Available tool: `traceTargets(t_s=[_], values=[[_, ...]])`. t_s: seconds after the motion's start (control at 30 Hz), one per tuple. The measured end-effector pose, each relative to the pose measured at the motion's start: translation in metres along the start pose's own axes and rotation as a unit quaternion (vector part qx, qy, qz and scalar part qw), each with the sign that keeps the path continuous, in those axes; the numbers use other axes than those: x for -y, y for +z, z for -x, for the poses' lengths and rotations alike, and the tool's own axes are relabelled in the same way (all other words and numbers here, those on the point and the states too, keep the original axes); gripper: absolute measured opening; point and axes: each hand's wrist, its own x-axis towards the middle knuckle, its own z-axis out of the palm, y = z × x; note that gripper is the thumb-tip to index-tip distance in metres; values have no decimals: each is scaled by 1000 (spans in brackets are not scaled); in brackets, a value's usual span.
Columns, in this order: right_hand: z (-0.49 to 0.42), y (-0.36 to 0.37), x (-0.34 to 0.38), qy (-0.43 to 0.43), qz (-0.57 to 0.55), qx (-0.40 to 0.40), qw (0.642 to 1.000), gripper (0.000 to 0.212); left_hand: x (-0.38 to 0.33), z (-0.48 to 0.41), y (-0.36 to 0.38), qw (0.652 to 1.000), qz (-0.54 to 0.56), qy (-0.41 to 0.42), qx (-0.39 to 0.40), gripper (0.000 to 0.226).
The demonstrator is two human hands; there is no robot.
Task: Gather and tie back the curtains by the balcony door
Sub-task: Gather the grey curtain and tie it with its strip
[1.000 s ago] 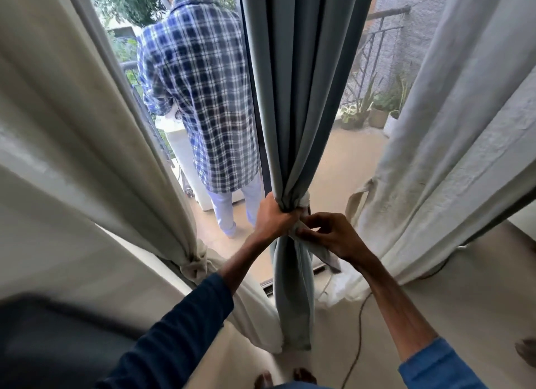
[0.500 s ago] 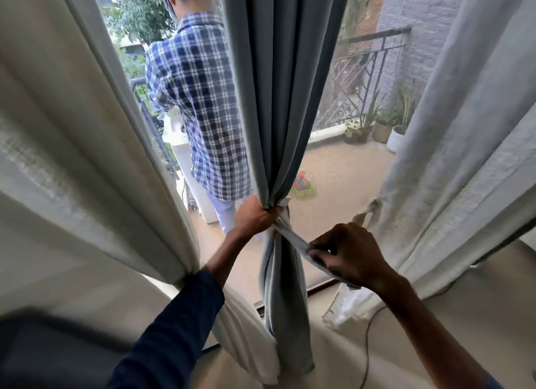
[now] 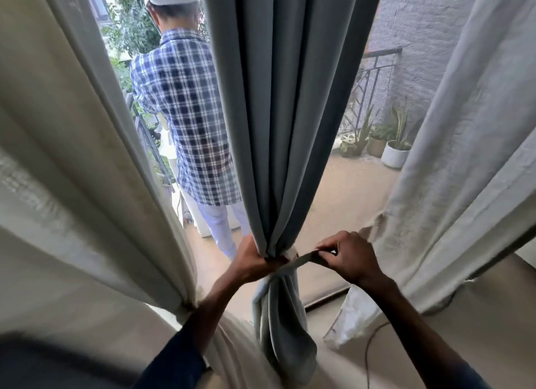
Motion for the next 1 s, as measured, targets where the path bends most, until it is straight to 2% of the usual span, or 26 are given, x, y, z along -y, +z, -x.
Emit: traceTargets(t_s=[0.1,0.2,0.27,0.37,0.53,0.67,0.87,1.0], values=[[-1,15,1,16,-8,14,1000,16,-10,10,1,1000,3,10,-1,43],[-5,14,2,17,-5,5,1000,14,-23,17,1,1000,9,24,13,39],[-8,11,2,18,9,0,1000,12,-28,19,-1,998,20,16,61,30],[-7,7,0,22,28,0,999,10,-27,23,0,992,36,-20,123,31],[-2,4,-5,32,31,17,999,16,-21,25,-1,991,55,-37,117,42],[5,1,-4,59,12,30,998,18,-27,23,-6,992,75,-39,90,33],[13,6,-6,59,-10,47,997,16,-27,25,0,988,103,-52,100,61],[14,7,1,53,-13,35,998,13,-23,32,11,987,118,-64,90,48]])
